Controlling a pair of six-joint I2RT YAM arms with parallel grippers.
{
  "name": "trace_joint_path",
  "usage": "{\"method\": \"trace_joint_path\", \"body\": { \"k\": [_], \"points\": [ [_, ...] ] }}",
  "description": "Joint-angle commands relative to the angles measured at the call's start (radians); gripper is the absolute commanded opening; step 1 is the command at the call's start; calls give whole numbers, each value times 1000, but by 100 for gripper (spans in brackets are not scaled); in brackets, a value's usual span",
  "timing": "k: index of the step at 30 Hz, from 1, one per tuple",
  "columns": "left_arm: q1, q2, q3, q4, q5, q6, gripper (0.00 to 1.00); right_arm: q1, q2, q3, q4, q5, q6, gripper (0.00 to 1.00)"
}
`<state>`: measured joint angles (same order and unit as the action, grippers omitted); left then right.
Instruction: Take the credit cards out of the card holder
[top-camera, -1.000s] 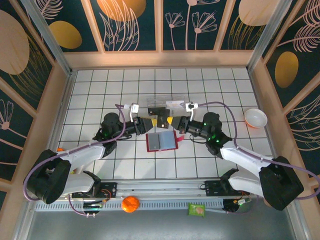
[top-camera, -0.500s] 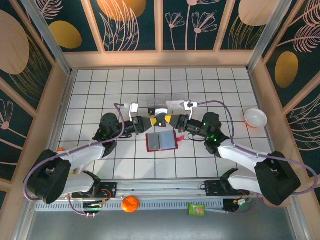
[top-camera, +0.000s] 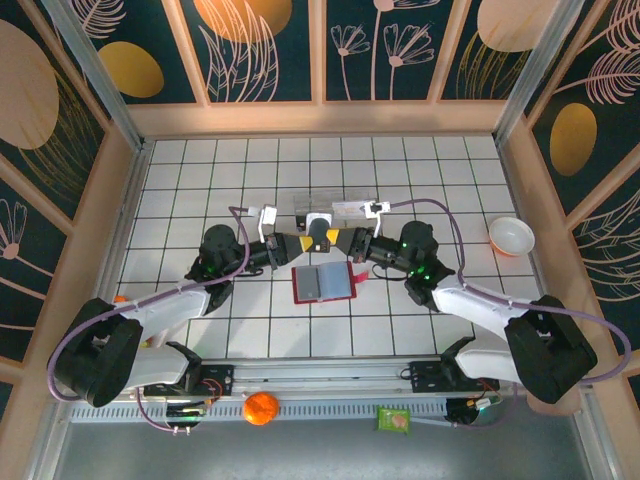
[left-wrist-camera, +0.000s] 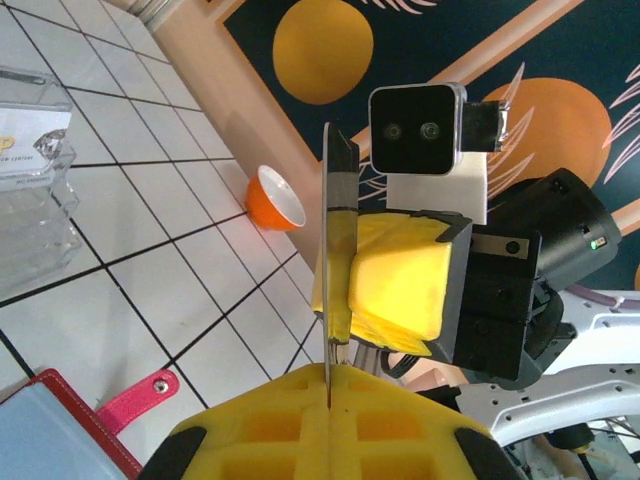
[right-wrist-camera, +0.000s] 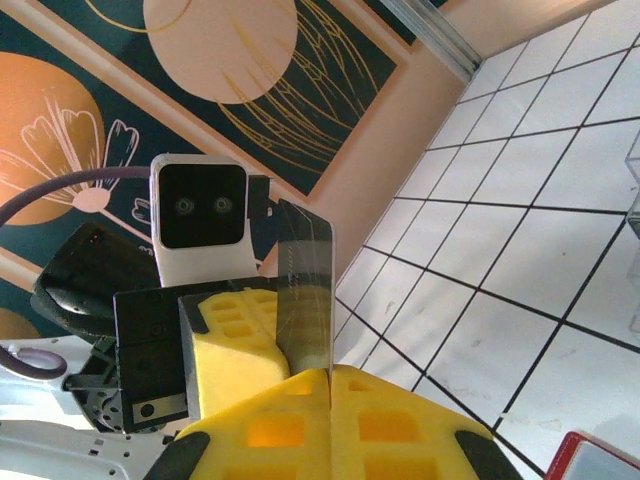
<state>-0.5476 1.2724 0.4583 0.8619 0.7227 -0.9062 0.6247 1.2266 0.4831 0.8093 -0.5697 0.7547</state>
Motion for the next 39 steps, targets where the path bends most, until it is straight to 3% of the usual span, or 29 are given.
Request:
{"method": "trace_joint_path", "body": {
  "k": [1, 3, 13, 18, 22, 24, 39],
  "points": [
    [-4, -9, 72, -132, 3, 105, 0, 8, -17, 35, -37, 0, -53, 9],
    [-5, -22, 119, -241, -12, 190, 0, -1, -60, 27, -106, 16, -86, 15],
    [-11, 13, 453, -797, -177, 729, 0, -146, -312, -56, -368, 45, -140, 14],
    [-11, 147, 705, -1163, -185, 1098, 0, -202, -390, -85, -446, 43, -146, 14],
    [-11, 264, 844, -1405, -292, 1338, 0, -235, -429, -103, -482, 35, -146, 13],
    [-11, 265, 843, -1408, -365, 1398, 0, -248, -446, -113, -490, 36, -146, 13],
    [-13, 417, 950, -1465, -554, 1658, 0, -286, -383, -83, -515, 42, -143, 12]
  ]
}}
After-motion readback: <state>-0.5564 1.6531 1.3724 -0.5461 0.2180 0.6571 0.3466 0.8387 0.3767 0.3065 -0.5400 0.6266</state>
